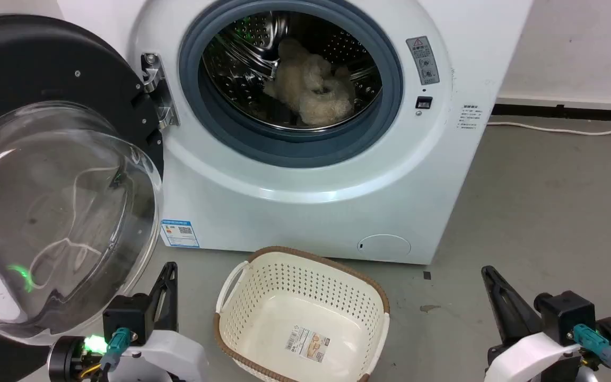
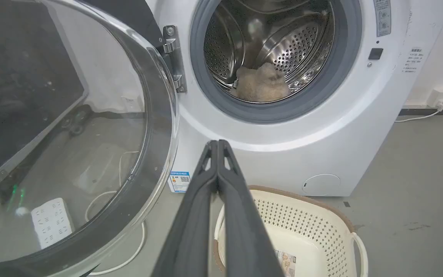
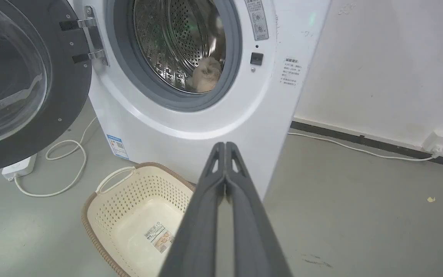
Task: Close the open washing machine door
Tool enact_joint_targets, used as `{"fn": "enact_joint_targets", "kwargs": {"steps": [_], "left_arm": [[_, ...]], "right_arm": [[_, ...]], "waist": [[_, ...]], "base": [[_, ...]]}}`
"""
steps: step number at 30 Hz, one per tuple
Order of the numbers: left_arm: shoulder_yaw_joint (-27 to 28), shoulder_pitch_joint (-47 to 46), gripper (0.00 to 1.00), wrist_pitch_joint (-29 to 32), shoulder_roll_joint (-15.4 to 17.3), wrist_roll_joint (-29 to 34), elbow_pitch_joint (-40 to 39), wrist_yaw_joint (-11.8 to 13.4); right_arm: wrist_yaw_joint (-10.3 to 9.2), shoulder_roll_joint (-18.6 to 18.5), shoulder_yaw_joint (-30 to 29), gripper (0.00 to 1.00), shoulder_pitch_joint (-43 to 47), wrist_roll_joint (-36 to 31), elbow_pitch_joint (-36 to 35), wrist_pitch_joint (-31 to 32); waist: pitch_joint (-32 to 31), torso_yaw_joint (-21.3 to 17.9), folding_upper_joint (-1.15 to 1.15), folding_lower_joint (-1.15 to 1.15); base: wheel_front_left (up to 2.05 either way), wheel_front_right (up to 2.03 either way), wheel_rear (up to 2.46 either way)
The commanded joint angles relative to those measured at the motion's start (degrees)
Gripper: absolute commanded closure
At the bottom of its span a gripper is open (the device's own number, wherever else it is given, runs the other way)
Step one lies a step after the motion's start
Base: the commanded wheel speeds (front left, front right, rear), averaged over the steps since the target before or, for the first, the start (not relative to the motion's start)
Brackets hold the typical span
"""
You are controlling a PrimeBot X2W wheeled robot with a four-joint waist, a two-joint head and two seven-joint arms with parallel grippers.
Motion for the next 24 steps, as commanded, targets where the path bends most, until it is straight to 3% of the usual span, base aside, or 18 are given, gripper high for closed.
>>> {"fn": "enact_joint_targets", "kwargs": {"steps": [1,24], "left_arm": [[0.03,0.17,1.00,0.02,0.00,0.16,-0.24,0.16],[0.03,0.17,1.00,0.02,0.00,0.16,-0.24,0.16]], "right_arm": [[0.05,0.26,-0.04,1.00,-0.70,-0.36,-0.30,0.03],[0.05,0.26,-0.04,1.00,-0.70,-0.36,-0.30,0.03]], "waist": [[0.00,0.00,0.00,0.00],[0.00,0.00,0.00,0.00]], "base": [[0.00,0.00,0.00],[0.00,0.00,0.00]]}}
